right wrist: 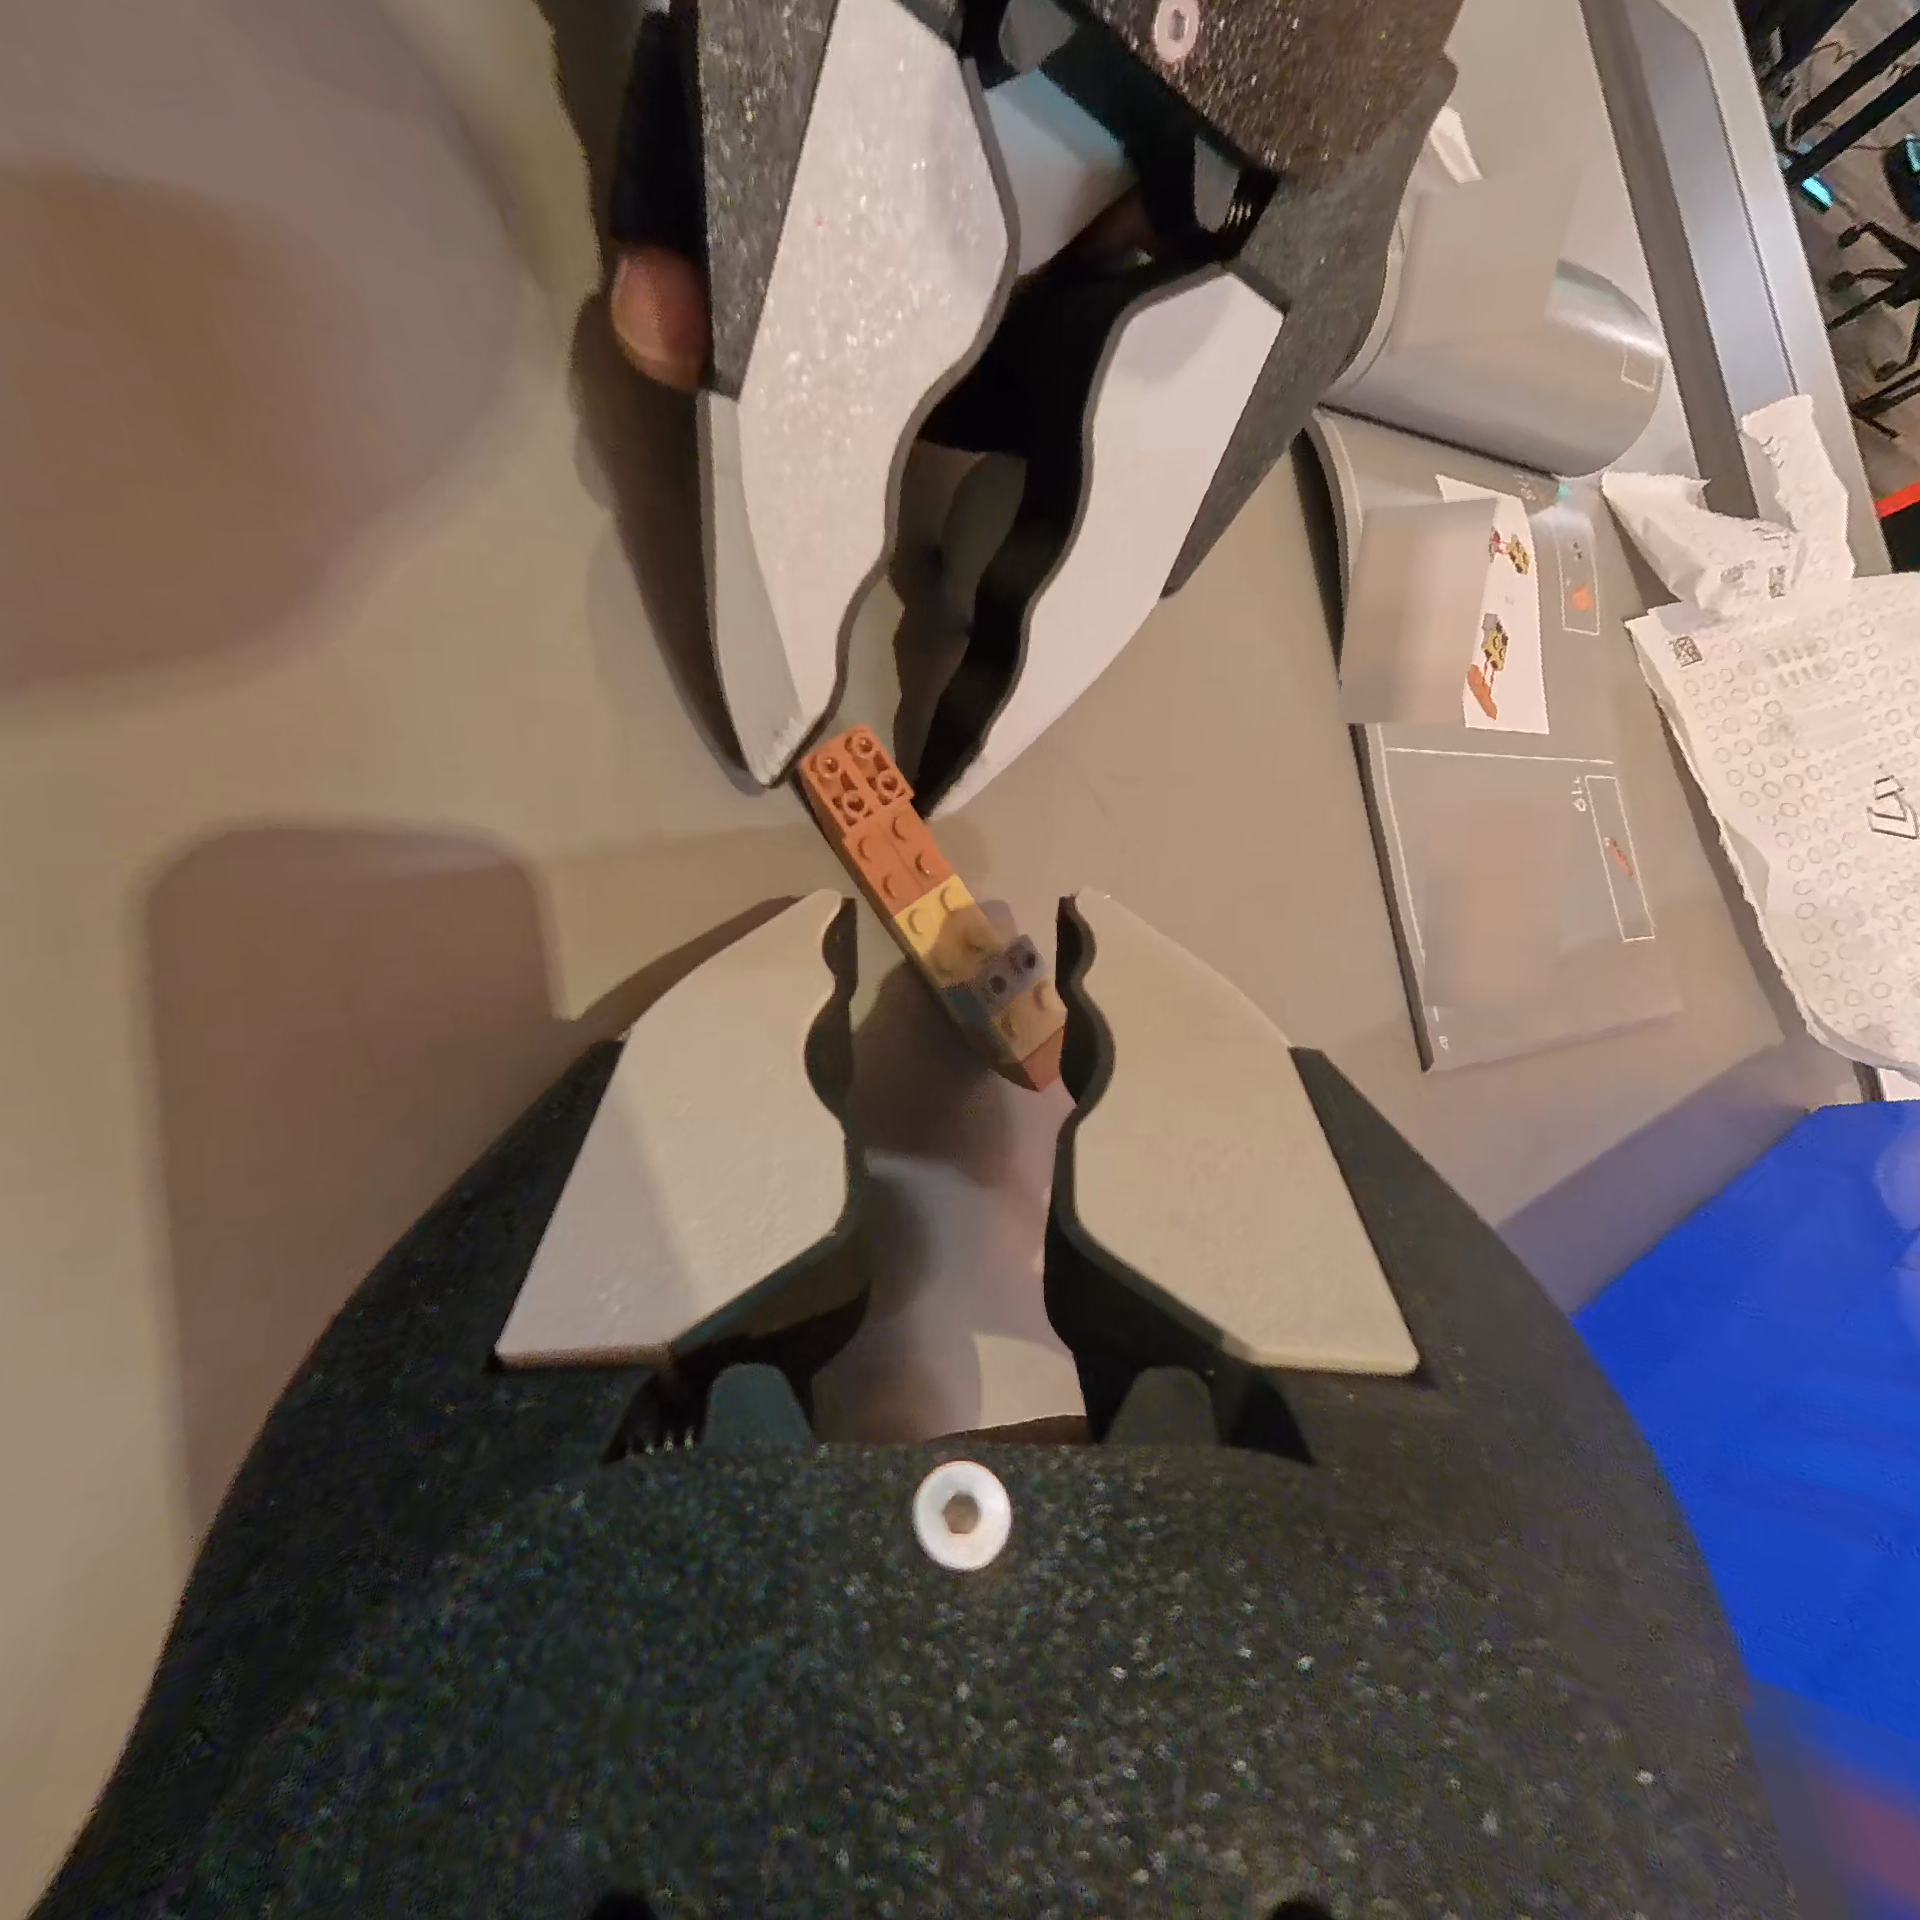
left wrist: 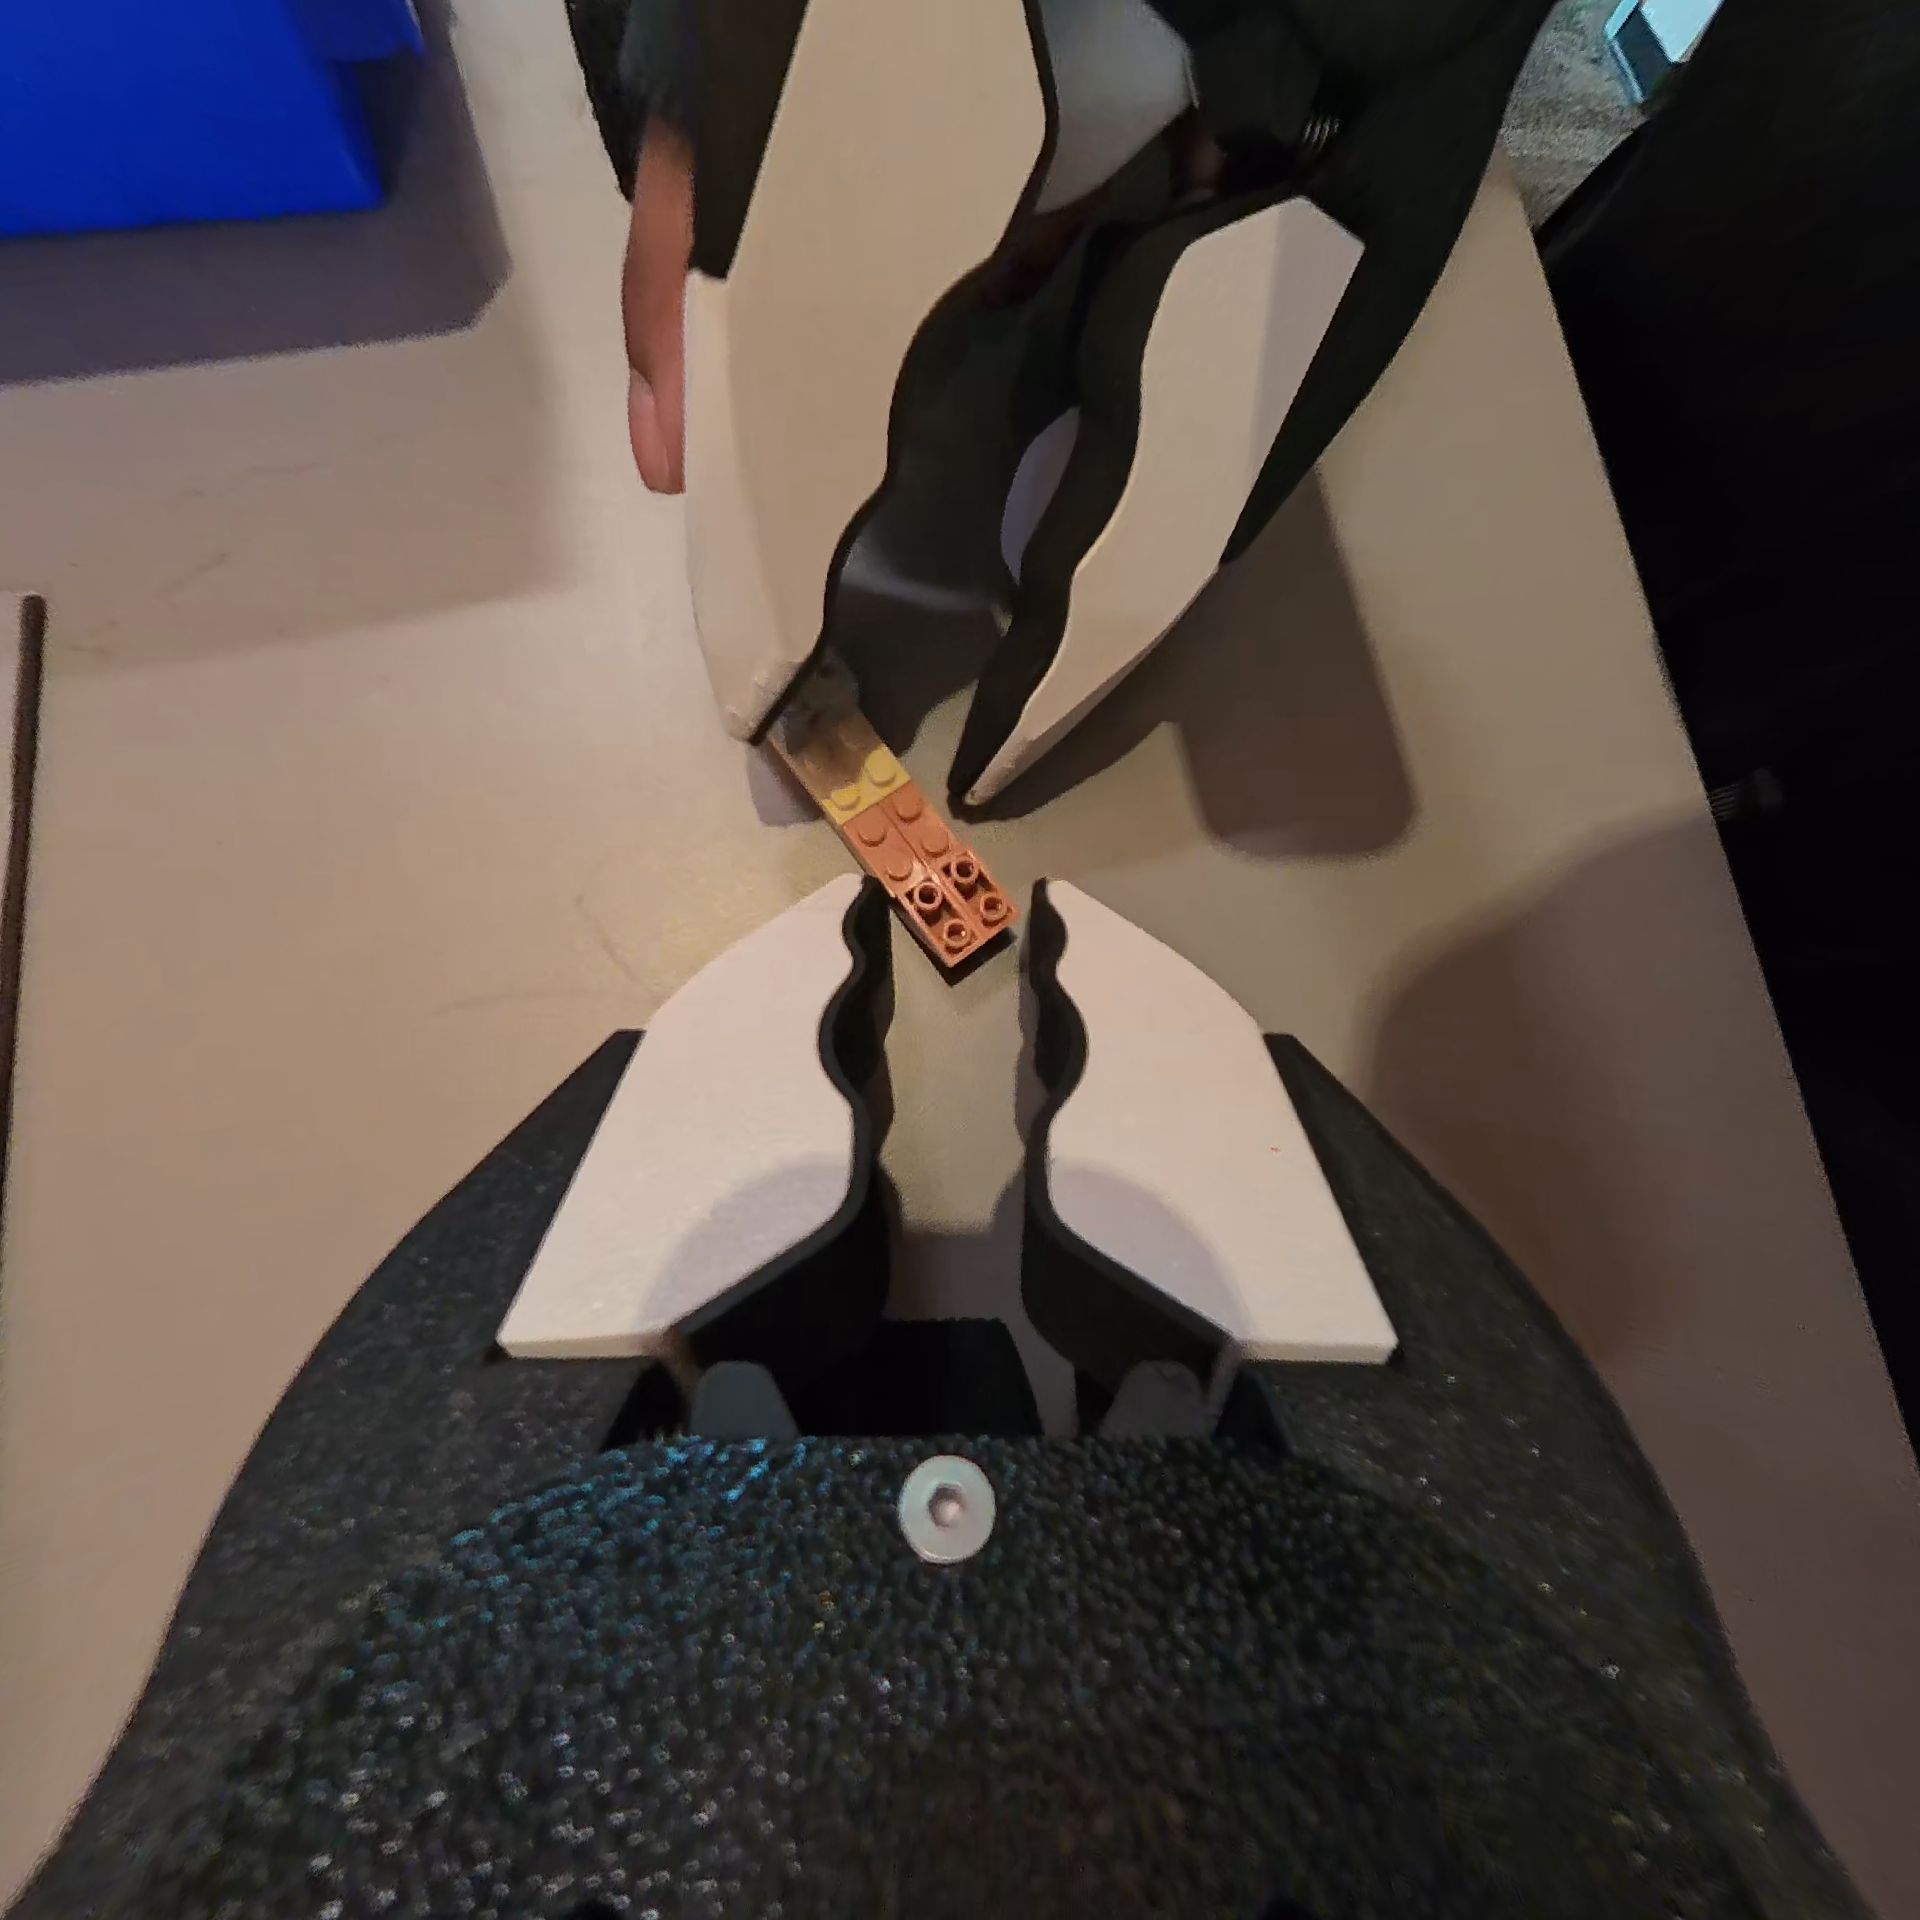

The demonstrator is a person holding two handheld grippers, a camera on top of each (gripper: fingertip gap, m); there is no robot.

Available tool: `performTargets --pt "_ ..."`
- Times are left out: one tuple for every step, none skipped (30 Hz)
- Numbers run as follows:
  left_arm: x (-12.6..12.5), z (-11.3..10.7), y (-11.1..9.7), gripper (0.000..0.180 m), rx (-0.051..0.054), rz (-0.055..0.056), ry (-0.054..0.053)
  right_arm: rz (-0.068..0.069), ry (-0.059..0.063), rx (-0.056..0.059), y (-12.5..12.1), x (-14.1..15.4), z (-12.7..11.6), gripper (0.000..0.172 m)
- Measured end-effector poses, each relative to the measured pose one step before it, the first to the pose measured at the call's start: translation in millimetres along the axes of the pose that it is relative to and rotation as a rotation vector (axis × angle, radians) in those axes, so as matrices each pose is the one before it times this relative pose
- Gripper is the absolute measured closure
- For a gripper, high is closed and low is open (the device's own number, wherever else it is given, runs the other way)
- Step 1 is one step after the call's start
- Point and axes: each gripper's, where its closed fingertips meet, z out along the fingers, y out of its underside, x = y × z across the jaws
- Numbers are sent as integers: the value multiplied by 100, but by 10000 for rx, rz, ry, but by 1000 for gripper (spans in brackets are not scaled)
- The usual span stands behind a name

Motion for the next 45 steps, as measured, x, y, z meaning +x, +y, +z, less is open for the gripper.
performTargets --pt "25 -32 -18 155 31 -30 66 15 -12 -24 112 61 -55 135" --pt "22 -31 -51 154 37 -29 60 18 20 -30 100 79 -23 135" --pt "-15 -31 -53 154 39 -30 30 9 20 -6 27 58 2 135" --pt "-31 1 -24 154 12 -28 16 8 24 -3 -9 34 31 136" --pt "-86 29 -1 153 -19 -2 -23 11 50 -10 -20 62 58 137" --pt "-86 65 15 152 -43 10 -45 12 71 -26 -3 86 64 138" --pt "-31 61 -48 152 -16 13 -23 10 52 -25 -1 47 52 140" --pt "14 84 -51 152 -4 36 -19 3 15 -3 -24 -9 37 141" --pt "-4 71 -36 152 -23 49 -49 8 -1 -6 -9 -27 14 142" --pt "-19 64 0 152 -21 57 -72 14 7 -14 -1 -13 15 142" --pt "-5 23 20 152 -18 58 -47 14 8 -14 0 5 11 143" --pt "4 10 22 153 -11 34 -28 14 -20 -11 10 -31 15 144" --pt "-15 -5 12 154 -4 21 -21 15 -27 -4 2 -31 10 144" --pt "-1 6 15 154 -6 16 -8 19 -13 3 2 -1 0 144" --pt "-1 22 -1 154 -5 14 -7 23 -18 4 -1 -2 7 144" --pt "-5 -2 6 154 -2 11 -8 18 -14 3 0 -11 11 144" --pt "1 17 3 154 -4 9 -12 15 -1 2 -3 4 -3 144" --pt "0 2 5 154 -1 16 -18 1 3 1 -9 -2 5 144" --pt "1 10 8 154 2 17 -17 -23 10 3 -14 -4 -9 144" --pt "17 0 3 154 5 18 -8 -43 9 11 -7 -5 -13 144" --pt "28 -13 9 154 13 10 10 -52 7 31 -29 -7 -23 144" --pt "69 -26 13 154 21 -3 50 -53 -4 47 -22 -10 -47 142" --pt "95 -60 24 153 34 -12 67 -51 -17 51 7 -15 -84 141" --pt "56 -91 68 151 15 9 36 -48 -60 66 10 -75 -129 138" --pt "-19 -134 179 149 -36 106 -22 -38 -84 92 1 -98 -141 137" --pt "-148 -202 179 147 -14 202 -104 -8 -63 95 14 -48 -144 137" --pt "-271 -303 75 146 77 267 -174 30 -68 98 14 -12 -149 136" --pt "-327 -402 -125 146 231 260 -166 84 -59 129 -29 62 -175 136" --pt "-379 -479 -299 145 356 152 -129 151 -16 151 -53 205 -198 136" --pt "-475 -519 -360 145 413 6 -131 214 18 172 -88 312 -219 137" --pt "-584 -518 -408 146 444 -83 -165 267 10 228 -149 350 -261 137" --pt "-682 -491 -418 146 457 -75 -240 313 15 280 -196 393 -279 139" --pt "-778 -411 -312 147 393 -15 -325 329 56 286 -195 455 -271 141" --pt "-841 -356 -215 147 273 2 -405 306 107 257 -156 521 -242 142" --pt "-772 -261 -254 147 239 34 -405 243 185 220 -119 576 -194 143" --pt "-759 -210 -322 147 266 113 -489 157 237 186 -79 576 -137 144" --pt "-624 -154 -256 148 218 127 -453 102 234 139 -26 511 -67 145" --pt "-423 -65 -98 150 59 68 -332 68 201 95 0 396 0 145" --pt "-423 2 -14 150 -38 71 -340 29 205 69 20 351 42 146" --pt "-344 49 -24 150 -21 149 -332 -27 189 61 28 283 73 146" --pt "-223 61 -13 150 -6 203 -275 -46 100 29 59 121 100 146" --pt "-239 79 33 150 -33 221 -301 -24 51 -10 97 47 129 145" --pt "-251 67 67 151 -35 222 -299 -21 49 -8 92 22 120 145" --pt "-182 59 55 151 -22 205 -245 -51 29 -16 40 -1 105 145" --pt "-148 55 99 152 -22 158 -194 -69 72 25 -44 59 70 145"
